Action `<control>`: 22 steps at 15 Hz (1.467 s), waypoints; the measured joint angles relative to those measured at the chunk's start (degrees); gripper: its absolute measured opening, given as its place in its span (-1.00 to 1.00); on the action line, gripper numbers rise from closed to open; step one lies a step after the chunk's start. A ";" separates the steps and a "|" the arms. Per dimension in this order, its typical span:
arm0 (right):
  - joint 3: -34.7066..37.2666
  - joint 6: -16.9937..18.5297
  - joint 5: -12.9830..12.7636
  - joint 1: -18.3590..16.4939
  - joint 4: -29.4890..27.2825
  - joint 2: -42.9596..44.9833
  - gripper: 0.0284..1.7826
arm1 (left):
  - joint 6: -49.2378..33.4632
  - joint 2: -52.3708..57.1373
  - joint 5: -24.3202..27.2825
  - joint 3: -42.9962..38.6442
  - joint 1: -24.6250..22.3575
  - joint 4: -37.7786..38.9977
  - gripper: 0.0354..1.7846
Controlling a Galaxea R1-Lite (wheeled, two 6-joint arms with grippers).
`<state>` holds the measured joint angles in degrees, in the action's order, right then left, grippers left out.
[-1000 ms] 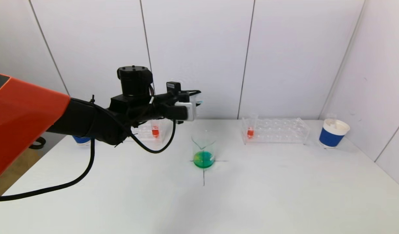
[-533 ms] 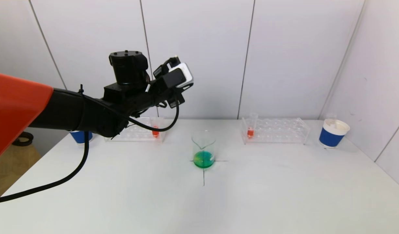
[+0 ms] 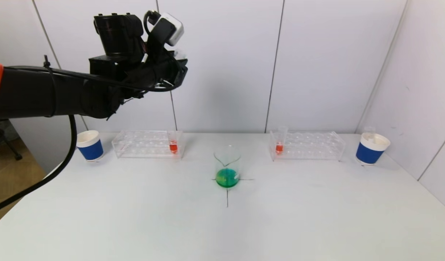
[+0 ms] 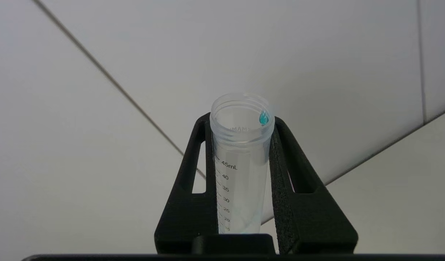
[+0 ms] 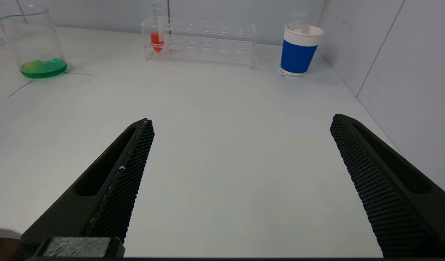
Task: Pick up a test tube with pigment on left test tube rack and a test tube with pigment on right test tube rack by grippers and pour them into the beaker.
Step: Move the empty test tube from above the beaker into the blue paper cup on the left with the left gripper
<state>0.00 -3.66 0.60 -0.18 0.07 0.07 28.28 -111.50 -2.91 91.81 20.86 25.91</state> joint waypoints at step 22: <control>0.00 0.00 0.00 0.02 0.00 0.00 0.99 | -22.72 -6.86 -14.51 6.05 -29.26 -7.36 -0.54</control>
<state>0.00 -3.66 0.60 -0.16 0.07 0.07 5.56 -118.36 -17.42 97.85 -8.40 18.54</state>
